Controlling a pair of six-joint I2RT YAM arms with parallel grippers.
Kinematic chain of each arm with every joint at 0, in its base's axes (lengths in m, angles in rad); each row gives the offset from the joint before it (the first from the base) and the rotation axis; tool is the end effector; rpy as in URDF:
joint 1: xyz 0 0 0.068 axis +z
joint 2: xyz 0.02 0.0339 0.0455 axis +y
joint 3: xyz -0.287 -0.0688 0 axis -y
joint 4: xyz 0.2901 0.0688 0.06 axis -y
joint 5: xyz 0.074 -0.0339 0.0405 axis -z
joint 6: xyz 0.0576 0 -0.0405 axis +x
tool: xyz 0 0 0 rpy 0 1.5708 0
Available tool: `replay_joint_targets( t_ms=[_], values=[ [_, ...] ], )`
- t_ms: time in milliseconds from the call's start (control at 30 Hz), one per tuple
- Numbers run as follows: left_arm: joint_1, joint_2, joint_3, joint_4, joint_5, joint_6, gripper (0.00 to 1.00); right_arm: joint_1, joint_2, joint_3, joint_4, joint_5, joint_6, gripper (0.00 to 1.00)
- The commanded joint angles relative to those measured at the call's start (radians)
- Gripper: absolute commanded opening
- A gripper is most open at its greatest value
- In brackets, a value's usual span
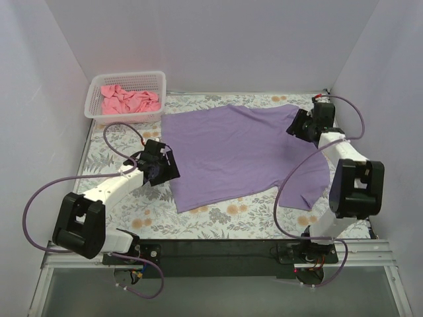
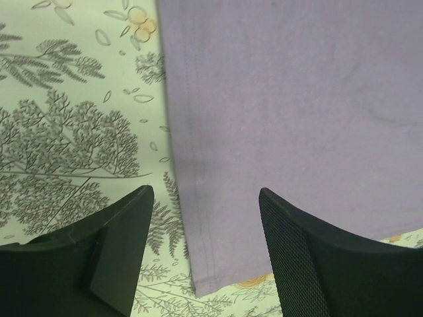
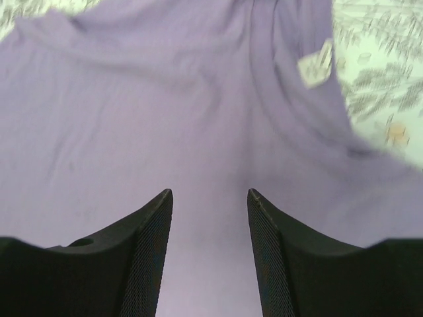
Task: Fold and stack the t-shirts
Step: Flatten the tshirt out
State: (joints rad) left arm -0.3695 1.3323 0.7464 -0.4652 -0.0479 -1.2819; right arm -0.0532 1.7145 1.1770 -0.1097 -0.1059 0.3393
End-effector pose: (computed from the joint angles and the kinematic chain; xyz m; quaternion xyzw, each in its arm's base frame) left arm 0.2737 -0.1030 0.1678 -0.4312 0.8646 -0.1731 0.1912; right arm 0.4454 -0.0176 0.2214 0.1512 0.8814 0.1103 0.4336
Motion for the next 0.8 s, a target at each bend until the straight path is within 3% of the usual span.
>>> replay_joint_targets(
  t_ms=[0, 233, 500, 767],
  values=[
    [0.000, 0.034, 0.073, 0.016, 0.029, -0.005, 0.62, 0.052, -0.146, -0.196, -0.015, 0.032, -0.013, 0.56],
    [0.000, 0.168, 0.140, 0.011, -0.010, 0.003, 0.57, 0.309, -0.308, -0.419, -0.042, 0.078, 0.007, 0.56],
    [0.003, 0.324, 0.225, -0.023, -0.059, 0.036, 0.56, 0.496, -0.257, -0.447, -0.125, 0.176, 0.018, 0.57],
    [0.082, 0.488, 0.321, -0.069, -0.141, 0.078, 0.55, 0.775, -0.138, -0.419, -0.133, 0.199, 0.170, 0.57]
  ],
)
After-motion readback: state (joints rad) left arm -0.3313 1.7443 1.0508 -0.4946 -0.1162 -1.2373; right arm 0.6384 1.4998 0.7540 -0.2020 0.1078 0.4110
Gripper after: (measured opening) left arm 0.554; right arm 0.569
